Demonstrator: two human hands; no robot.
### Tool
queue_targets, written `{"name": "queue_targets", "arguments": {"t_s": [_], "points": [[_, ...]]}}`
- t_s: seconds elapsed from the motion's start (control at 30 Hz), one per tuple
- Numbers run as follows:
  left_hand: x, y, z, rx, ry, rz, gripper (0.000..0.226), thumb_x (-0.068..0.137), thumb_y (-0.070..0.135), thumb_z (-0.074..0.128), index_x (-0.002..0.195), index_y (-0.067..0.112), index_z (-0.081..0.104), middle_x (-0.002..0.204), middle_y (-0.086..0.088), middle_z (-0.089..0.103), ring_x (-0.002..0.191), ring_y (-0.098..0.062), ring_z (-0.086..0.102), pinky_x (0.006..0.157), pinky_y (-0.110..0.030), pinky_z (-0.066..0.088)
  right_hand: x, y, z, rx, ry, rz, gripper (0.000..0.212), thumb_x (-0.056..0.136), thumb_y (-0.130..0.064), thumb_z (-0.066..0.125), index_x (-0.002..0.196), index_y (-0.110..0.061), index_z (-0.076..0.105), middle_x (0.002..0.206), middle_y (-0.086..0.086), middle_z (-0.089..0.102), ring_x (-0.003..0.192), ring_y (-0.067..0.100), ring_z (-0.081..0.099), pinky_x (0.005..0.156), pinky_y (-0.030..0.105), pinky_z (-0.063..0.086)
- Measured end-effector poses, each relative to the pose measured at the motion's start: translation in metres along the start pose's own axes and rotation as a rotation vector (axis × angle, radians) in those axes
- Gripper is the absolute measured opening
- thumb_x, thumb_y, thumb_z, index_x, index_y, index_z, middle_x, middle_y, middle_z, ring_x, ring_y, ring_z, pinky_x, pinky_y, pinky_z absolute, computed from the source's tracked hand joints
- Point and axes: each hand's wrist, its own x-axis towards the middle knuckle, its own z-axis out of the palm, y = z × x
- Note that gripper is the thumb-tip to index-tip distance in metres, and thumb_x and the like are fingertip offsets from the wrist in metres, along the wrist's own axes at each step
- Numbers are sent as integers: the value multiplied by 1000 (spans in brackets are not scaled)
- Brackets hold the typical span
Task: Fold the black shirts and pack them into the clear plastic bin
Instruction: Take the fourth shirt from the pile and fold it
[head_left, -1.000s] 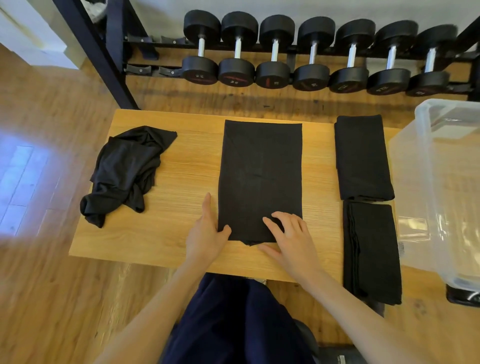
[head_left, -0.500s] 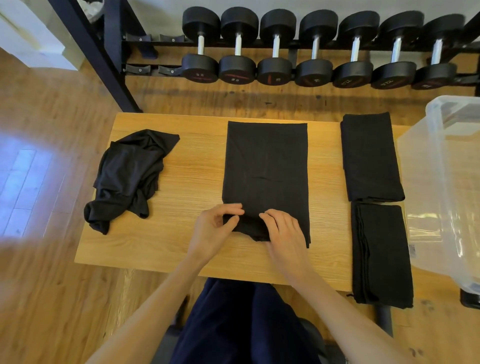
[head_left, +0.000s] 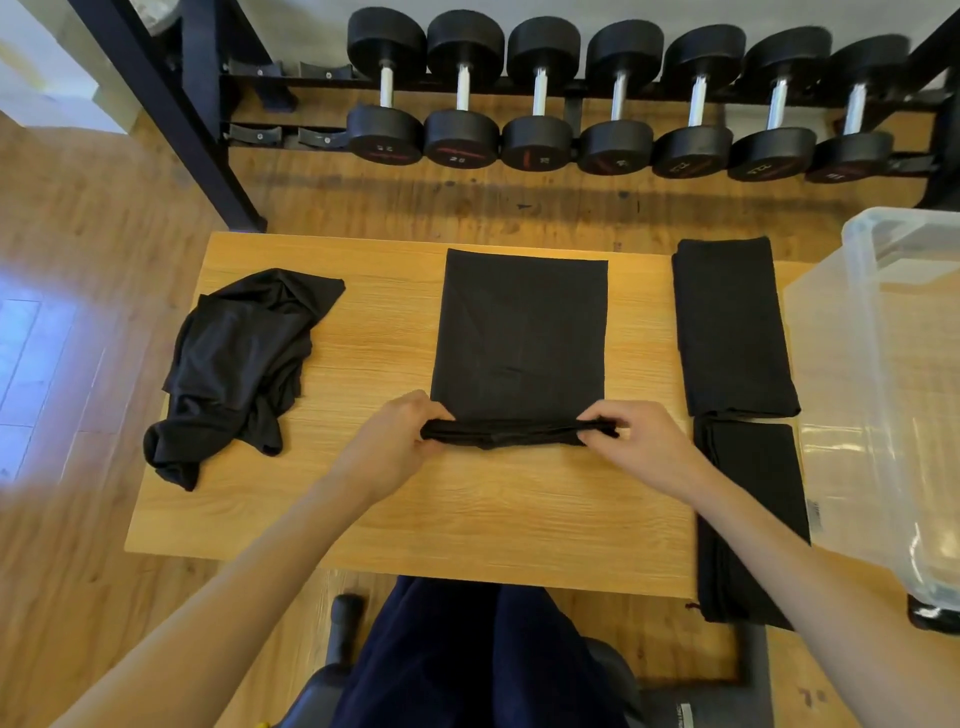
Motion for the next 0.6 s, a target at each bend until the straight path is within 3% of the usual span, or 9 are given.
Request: {"name": "queue_targets", "arguments": {"t_s": [0.1,0.17,0.23,0.3,0.37,0.43,0.5,0.6], "points": [[16,4,-18,-3,20,-21,10,93,25,61,100,27,68,94,9,63,88,-15,56,80,-37,51,18,-9,-14,152,-47,99,13,92,-17,61,90,-8,69,84,11,68,75,16,59,71,28,43],[29,5,-27,-191,27,-64,13,96,28,58,102,26,68,91,0,69,84,-19,62,78,-32,53,29,-13,-19,300,1,170,12,93,-18,59,91,-14,70,86,3,71,78,12,64,72,25,48],[41,4,-29,-480,-3,-167,21,100,28,51,110,20,68,93,1,73,84,-7,67,78,-18,51,40,-15,-17,371,78,230,12,95,-21,57,93,-22,68,93,-4,72,81,6,65,74,19,49],[52,-2,-24,-599,15,-221,32,102,33,46,106,9,67,94,-7,73,90,-18,70,86,-34,55,49,-12,-11,342,169,256,13,97,-28,54,93,-23,66,91,1,70,81,12,63,74,24,49],[61,-6,-14,-552,76,-240,40,102,37,42,90,4,61,83,-19,66,79,-34,65,80,-50,55,54,-4,-1,301,228,274,21,98,-34,52,94,-17,65,83,6,66,76,19,60,71,32,47],[62,-5,-3,-462,137,-265,40,103,38,40,83,7,55,70,-15,57,65,-29,54,67,-45,49,55,2,10,257,293,301,35,98,-38,52,91,-5,62,75,8,58,67,18,49,64,34,41],[61,-4,6,-423,193,-267,40,103,40,39,86,9,57,70,-16,60,63,-28,56,63,-46,49,52,5,19,201,376,297,47,96,-41,53,78,2,55,65,8,47,59,15,38,57,31,33],[56,-4,18,-393,274,-260,35,103,40,38,85,17,58,58,-4,55,49,-18,49,48,-35,42,48,6,28,91,462,278,49,94,-41,57,59,-12,40,52,-2,36,49,11,29,50,26,27]]}}
